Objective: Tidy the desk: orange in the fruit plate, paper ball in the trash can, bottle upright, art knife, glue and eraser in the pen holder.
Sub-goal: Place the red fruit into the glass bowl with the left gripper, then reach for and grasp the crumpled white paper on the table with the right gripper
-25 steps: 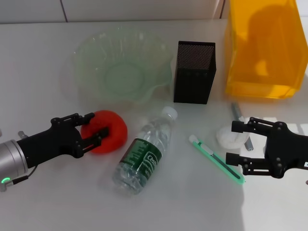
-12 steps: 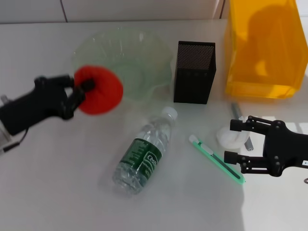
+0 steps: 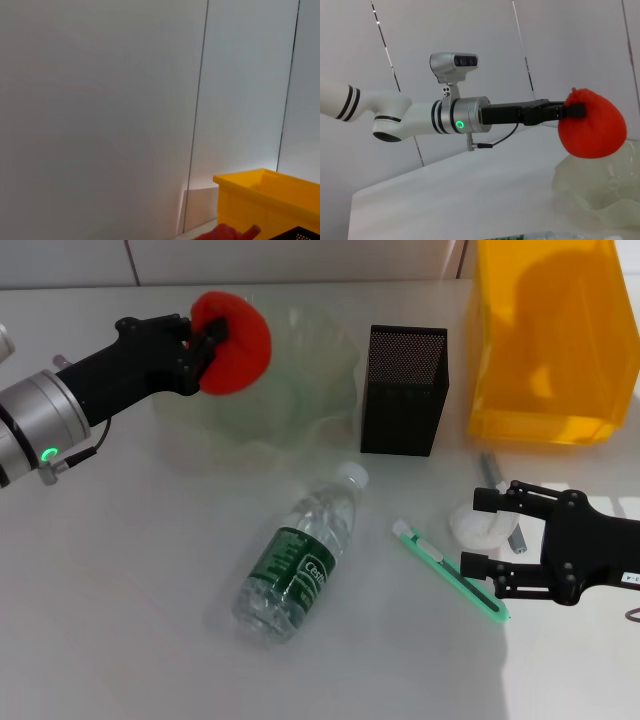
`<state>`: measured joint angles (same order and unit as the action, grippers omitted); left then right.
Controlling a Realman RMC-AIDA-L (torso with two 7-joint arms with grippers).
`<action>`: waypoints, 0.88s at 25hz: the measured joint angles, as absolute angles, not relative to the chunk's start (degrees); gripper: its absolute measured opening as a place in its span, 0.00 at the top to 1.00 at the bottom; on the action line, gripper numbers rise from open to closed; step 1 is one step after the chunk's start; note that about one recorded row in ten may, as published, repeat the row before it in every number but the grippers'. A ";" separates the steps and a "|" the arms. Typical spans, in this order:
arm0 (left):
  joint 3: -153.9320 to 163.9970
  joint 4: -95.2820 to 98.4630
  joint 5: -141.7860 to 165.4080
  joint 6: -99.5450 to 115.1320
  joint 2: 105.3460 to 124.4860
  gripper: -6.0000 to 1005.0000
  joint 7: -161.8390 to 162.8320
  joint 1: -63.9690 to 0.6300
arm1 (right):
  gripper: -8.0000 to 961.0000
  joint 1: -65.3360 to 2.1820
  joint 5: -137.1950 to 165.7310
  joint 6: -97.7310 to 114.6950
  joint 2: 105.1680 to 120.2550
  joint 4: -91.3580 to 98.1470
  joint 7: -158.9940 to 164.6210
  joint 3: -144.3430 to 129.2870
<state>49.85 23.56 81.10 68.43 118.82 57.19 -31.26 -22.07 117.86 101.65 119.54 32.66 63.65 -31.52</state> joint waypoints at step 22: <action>51.18 24.04 79.41 85.72 118.33 0.15 50.53 -22.23 | 0.14 -18.31 111.09 104.84 119.36 56.32 98.08 -32.87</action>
<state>51.18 24.04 79.41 85.72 118.33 50.53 -22.23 -18.31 111.09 104.84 119.36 56.32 98.08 -32.87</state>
